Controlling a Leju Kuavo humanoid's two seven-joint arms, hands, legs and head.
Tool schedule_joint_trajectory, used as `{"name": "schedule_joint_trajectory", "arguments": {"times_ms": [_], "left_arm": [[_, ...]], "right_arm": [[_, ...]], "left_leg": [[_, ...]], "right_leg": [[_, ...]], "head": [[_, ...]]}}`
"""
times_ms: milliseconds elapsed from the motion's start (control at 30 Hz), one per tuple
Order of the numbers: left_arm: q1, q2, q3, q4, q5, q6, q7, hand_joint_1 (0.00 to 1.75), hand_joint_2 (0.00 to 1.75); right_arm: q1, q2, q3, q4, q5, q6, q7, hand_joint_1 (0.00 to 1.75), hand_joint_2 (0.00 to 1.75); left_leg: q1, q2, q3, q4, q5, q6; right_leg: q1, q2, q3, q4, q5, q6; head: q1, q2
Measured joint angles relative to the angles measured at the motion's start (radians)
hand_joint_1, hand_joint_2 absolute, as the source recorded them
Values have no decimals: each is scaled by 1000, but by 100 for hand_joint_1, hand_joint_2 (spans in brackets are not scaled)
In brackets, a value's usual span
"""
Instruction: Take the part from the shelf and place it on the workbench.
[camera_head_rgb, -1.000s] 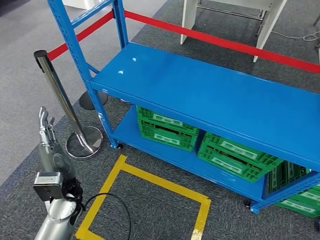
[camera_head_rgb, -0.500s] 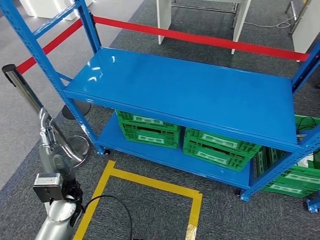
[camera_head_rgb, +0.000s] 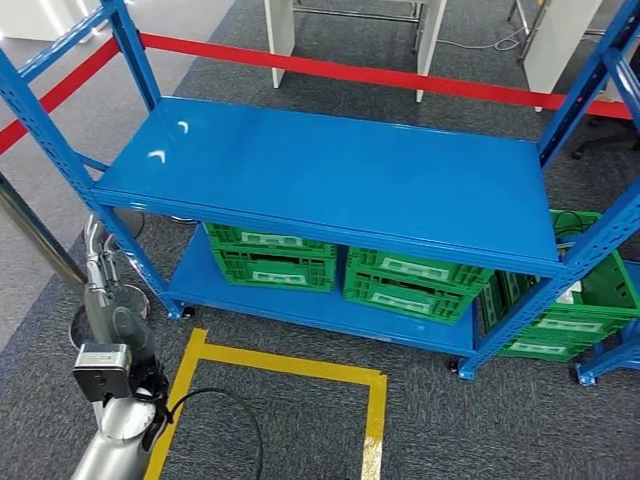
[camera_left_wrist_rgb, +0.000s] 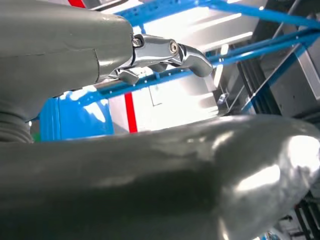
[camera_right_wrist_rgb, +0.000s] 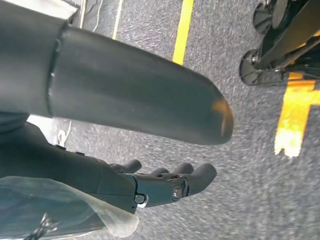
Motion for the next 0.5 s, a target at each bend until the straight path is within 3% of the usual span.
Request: {"name": "schedule_joint_trajectory", "arguments": {"times_ms": [67,133,233,300,333,433,467,500], "left_arm": [[-1,0,0,0,0,-1,0,0,0],[-2,0,0,0,-1,-2,1,0,0],[-4,0,-1,0,-3,-3,1,0,0],[-5,0,-1,0,-4,-3,1,0,0],[-5,1,-1,0,-5,-3,1,0,0],[3,7,-2,0,-9,-13,1,0,0],[6,9,-2,0,-9,-17,1,0,0],[8,11,-2,0,-9,-20,1,0,0]], "right_arm": [[0,-1,0,0,1,-1,0,0,0],[-3,-1,0,0,1,0,0,0,0],[-3,0,0,0,2,0,0,0,0],[-2,0,0,0,2,-2,-7,0,0],[-2,0,0,0,2,-3,-14,0,0],[-2,0,0,-1,1,-7,-40,0,0],[-2,0,0,-1,1,-7,-45,0,0],[-2,0,0,-1,1,-7,-49,0,0]], "left_leg": [[1,15,0,6,-5,-6],[-4,25,-1,16,-12,-16],[-8,37,-1,20,-13,-29],[-4,25,-7,42,-33,-38],[-2,12,-22,78,-58,-43],[-1,-15,-108,274,-150,-48],[-1,-16,-126,311,-156,-46],[-1,-17,-126,309,-143,-42]], "right_leg": [[0,-20,74,-131,57,1],[1,-41,131,-230,82,-8],[3,-34,137,-240,83,-29],[1,-25,136,-241,88,-40],[0,-20,136,-242,90,-45],[2,-6,133,-242,92,-52],[4,0,132,-242,92,-53],[5,4,133,-242,92,-54]], "head": [[0,0],[-2,0],[-4,0],[-6,0],[-8,0],[-12,0],[-12,0],[-12,0]]}}
